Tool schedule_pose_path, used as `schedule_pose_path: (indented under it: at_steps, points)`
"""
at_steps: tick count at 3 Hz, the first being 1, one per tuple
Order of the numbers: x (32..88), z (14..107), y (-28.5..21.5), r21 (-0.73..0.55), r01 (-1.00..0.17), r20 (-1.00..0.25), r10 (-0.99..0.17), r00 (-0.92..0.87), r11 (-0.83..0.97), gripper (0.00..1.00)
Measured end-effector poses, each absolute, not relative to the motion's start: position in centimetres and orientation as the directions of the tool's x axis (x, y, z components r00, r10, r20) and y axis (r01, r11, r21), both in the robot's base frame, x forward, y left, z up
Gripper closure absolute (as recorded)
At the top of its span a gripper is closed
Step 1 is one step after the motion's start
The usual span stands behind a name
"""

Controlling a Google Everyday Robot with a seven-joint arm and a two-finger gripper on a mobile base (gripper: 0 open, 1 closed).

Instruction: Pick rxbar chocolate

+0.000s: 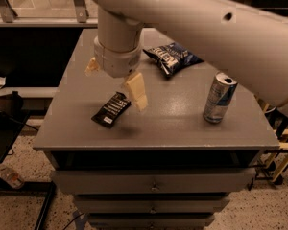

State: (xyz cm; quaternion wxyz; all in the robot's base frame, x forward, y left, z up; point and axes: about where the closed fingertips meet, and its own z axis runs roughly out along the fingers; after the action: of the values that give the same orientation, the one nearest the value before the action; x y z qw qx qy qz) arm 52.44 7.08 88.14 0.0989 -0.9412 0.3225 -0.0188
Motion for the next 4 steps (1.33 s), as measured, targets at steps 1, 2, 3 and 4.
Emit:
schedule_pose_path:
  at_steps: [1,2,3,4]
  points:
    - [51.8,86.0,8.6,-0.169,-0.585,0.001,-0.594,0.805,-0.793,0.00]
    - [51.8,83.8,9.4,-0.135,-0.575,0.034,-0.584,0.811,-0.807,0.00]
    - [52.7,82.4,8.9,-0.107,-0.588,0.047,-0.594,0.803,-0.802,0.00]
    - [54.2,81.5,7.5,-0.094,-0.616,0.049,-0.622,0.782,-0.782,0.19]
